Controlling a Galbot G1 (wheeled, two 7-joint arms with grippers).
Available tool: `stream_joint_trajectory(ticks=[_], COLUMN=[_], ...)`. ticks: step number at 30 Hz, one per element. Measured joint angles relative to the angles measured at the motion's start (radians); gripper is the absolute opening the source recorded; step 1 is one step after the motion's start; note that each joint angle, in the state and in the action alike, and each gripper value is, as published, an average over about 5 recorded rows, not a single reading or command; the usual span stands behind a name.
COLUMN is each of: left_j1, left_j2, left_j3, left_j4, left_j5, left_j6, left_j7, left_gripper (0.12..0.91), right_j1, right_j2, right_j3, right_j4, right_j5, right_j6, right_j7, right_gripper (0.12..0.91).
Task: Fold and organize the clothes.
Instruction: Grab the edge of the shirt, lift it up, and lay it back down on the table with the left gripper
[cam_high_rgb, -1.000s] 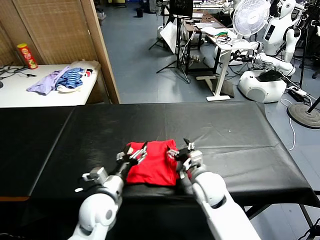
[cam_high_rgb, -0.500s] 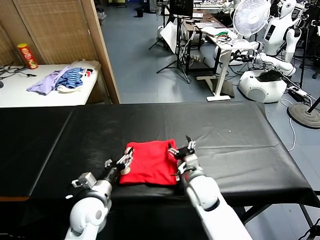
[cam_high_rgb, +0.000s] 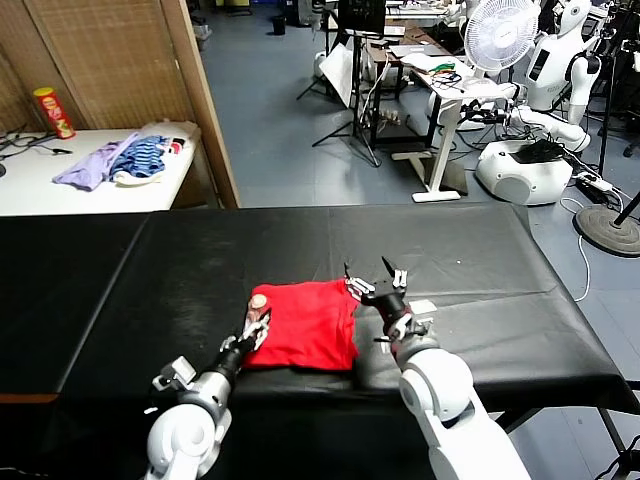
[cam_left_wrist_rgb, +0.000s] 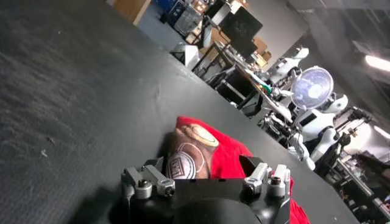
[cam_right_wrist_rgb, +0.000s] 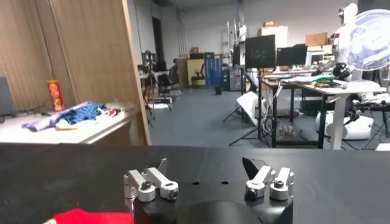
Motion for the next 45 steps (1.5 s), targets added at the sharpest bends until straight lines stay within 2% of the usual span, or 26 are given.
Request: stream_joint_trajectory(ticks=[6,9,13,18,25,31,34,37,40,45], left_j1=[-0.008,-0.015,-0.023,-0.024,-0.016,0.016,0.043,0.063,0.064,0.039], left_j2=[-0.001,0.002,0.023,0.089,0.283,0.456,0.493,0.488,0.453,0.346], left_j3=[0.010,0.018,0.016,-0.010,-0.098,-0.211,-0.243,-0.229,-0.163,0.010], left_j4=[-0.002,-0.008,-0.013,-0.001,0.009,-0.015,-0.060,-0.128,-0.177,-0.190], left_j5=[0.070,0.162,0.349,0.579,0.867,1.020,1.023,0.931,0.791,0.559], left_j6=[-0.015,-0.014,0.005,-0.018,-0.047,-0.050,-0.040,-0.040,-0.040,-0.011], left_j7=[-0.008,-0.019,-0.016,0.014,0.047,0.049,0.048,0.044,0.032,-0.004], left_gripper=[0.276,0.173,0.166,0.162,0.162,0.162,0.162,0.162,0.162,0.162], right_j1=[-0.019,-0.034,-0.060,-0.086,-0.096,-0.096,-0.096,-0.100,-0.110,-0.127], right_j2=[0.005,0.009,0.011,0.010,0.013,0.018,0.019,0.021,0.021,0.016], right_j3=[0.020,0.034,0.056,0.072,0.074,0.071,0.070,0.070,0.073,0.088], right_j4=[0.012,0.022,0.031,0.036,0.036,0.036,0.035,0.034,0.036,0.042], right_j5=[-0.047,-0.094,-0.166,-0.196,-0.200,-0.200,-0.201,-0.204,-0.207,-0.206], right_j6=[-0.030,-0.077,-0.128,-0.140,-0.159,-0.159,-0.158,-0.158,-0.158,-0.155], right_j7=[0.021,0.047,0.061,0.053,0.053,0.050,0.049,0.049,0.047,0.037], right_gripper=[0.798,0.798,0.798,0.798,0.798,0.798,0.798,0.798,0.798,0.798])
